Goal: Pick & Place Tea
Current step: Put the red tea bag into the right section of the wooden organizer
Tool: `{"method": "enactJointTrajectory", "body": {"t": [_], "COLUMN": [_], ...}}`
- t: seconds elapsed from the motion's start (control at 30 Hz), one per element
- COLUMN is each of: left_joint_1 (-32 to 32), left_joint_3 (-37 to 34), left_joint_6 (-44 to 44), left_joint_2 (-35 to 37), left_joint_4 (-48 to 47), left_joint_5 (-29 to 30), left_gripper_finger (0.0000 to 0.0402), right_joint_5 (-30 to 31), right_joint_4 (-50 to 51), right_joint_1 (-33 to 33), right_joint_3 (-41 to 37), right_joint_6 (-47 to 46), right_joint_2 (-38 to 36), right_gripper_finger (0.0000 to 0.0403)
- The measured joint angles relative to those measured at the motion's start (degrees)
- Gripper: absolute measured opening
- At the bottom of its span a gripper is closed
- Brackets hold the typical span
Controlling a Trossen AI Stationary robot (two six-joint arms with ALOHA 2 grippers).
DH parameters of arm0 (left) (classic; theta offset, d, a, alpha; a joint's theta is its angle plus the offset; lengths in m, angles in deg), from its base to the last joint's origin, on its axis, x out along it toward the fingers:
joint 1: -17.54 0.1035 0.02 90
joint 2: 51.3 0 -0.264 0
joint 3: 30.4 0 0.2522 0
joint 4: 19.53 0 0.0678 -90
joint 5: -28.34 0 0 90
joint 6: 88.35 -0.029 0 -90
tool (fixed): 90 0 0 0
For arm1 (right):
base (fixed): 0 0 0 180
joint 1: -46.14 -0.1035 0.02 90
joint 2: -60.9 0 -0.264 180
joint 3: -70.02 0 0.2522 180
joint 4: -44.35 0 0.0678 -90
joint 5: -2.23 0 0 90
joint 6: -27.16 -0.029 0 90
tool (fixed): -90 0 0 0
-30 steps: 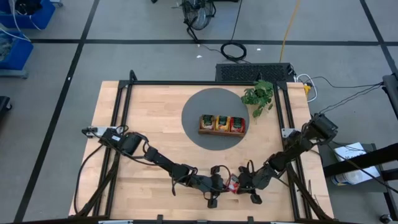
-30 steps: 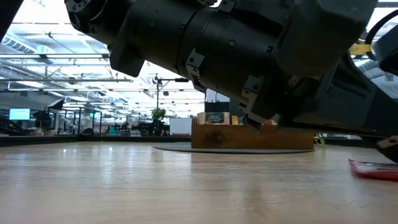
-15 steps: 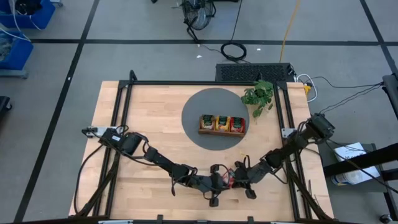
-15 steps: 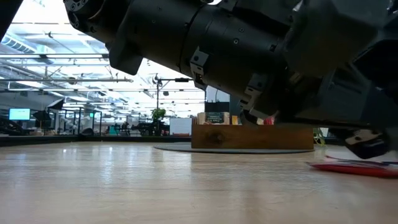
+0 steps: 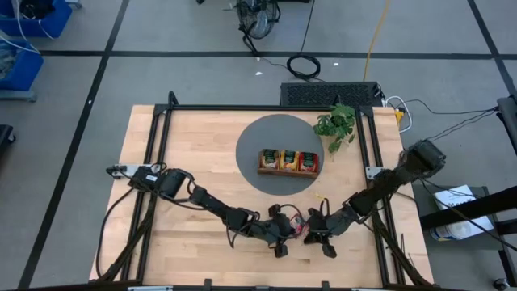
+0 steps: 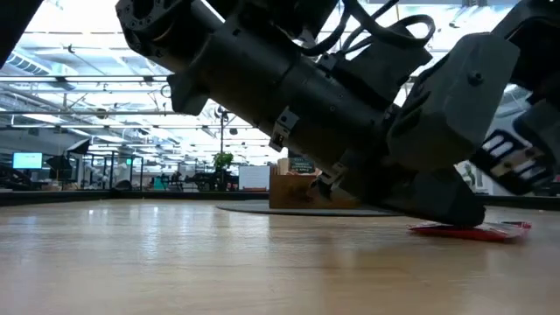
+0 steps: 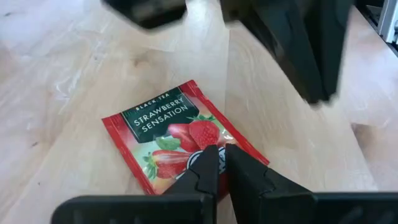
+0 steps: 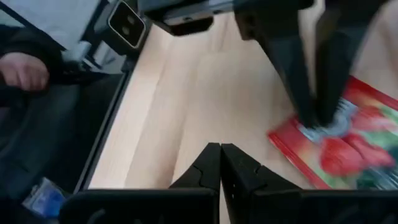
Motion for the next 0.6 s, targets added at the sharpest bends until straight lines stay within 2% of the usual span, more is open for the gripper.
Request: {"method": "enactJointTrajectory", "body": {"t": [0.3,0.53,0.6], "left_joint_1": [0.22,0.79,1.14], "left_joint_3": [0.14,0.31,0.31], "left_joint_6": [4.05,6.27,7.41], "left_joint_2": [-0.74,-3.53,-4.1], "left_joint_4": [-3.23,-1.34,-0.88], "left_joint_5": [-0.05,-0.59,-1.43], "left_gripper_finger": [0.003,0.003,0.003], "right_joint_5": [9.72,10.21,8.58], "right_joint_4": [22.6,27.64,29.2], "right_joint_1": [-1.52,0.71,1.95], "right_joint_3": [0.02,0.04,0.06], "right_joint_6": [-1.38,-7.48,-10.11], "right_joint_2": [-13.9,-14.92,-14.54], "right_gripper_finger": [0.0009,0.0085,0.0109]}}
